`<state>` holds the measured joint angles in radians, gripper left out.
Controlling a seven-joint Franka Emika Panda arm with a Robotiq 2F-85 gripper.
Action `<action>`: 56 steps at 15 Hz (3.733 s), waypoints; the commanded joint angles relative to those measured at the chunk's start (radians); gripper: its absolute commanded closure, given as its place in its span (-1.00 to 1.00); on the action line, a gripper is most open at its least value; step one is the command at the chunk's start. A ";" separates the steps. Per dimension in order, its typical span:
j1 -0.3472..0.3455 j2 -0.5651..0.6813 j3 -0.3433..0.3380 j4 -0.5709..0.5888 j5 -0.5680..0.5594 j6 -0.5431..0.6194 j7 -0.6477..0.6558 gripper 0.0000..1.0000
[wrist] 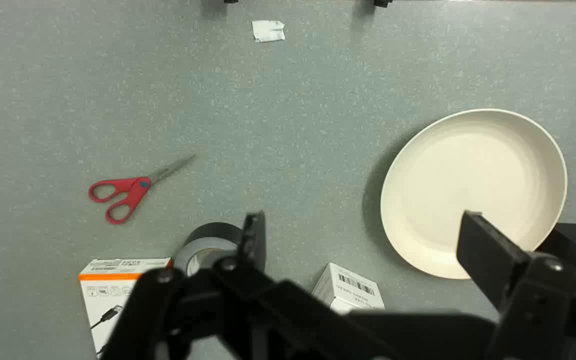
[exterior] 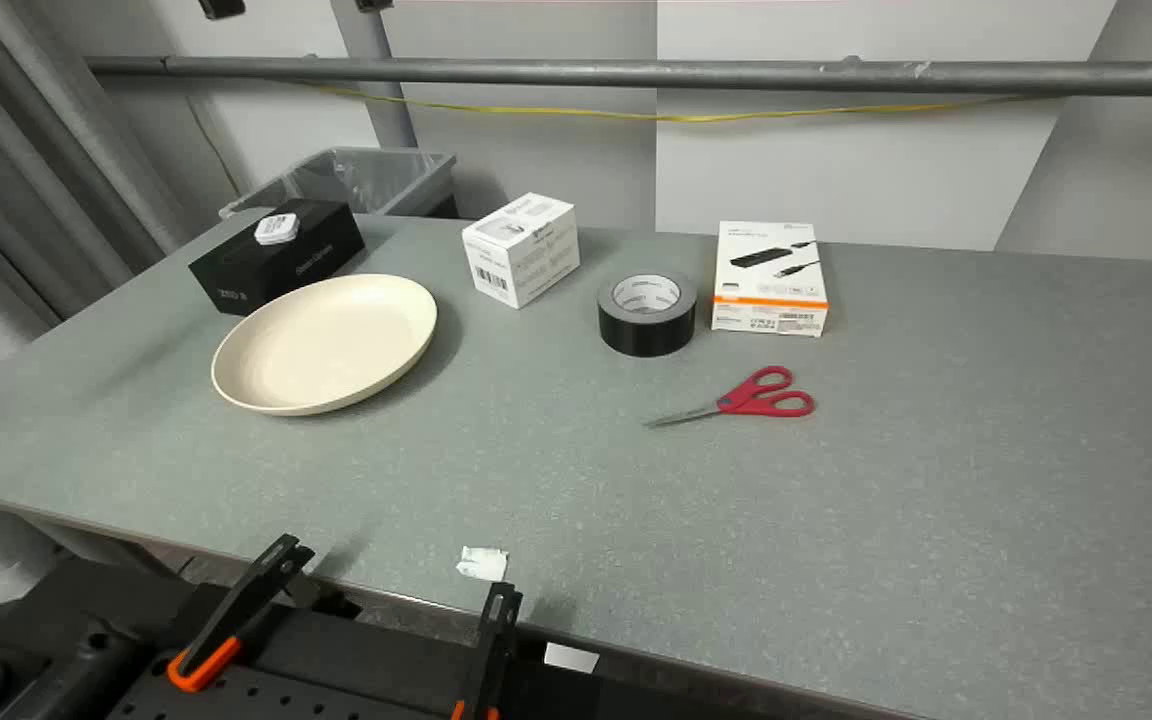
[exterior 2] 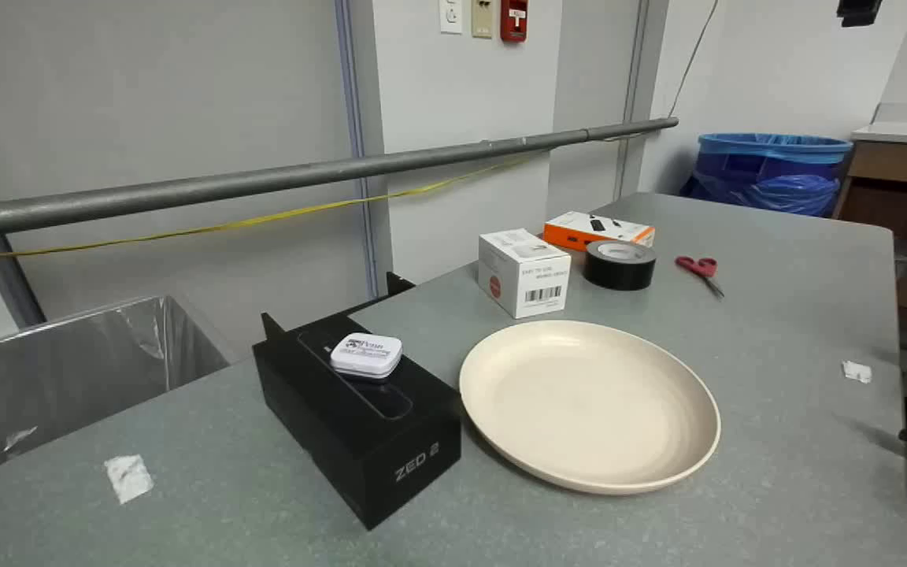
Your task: Put the black tape on the white plate
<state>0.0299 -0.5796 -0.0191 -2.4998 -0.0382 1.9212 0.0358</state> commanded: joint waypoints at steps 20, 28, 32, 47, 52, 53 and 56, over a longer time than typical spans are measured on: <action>-0.029 0.305 -0.081 0.032 0.014 0.379 -0.145 -1.00; -0.082 0.476 -0.097 0.066 0.003 0.469 -0.133 -1.00; -0.087 0.498 -0.098 0.089 0.002 0.467 -0.133 -1.00; -0.074 0.983 -0.105 0.278 -0.125 0.759 -0.014 -1.00; -0.093 1.075 -0.081 0.357 -0.083 0.761 -0.049 -1.00; -0.097 1.085 -0.073 0.369 -0.071 0.757 -0.056 -1.00; -0.099 1.114 -0.058 0.402 -0.055 0.756 -0.069 -1.00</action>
<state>-0.0449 0.4889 -0.1068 -2.1491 -0.1239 2.6554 -0.0038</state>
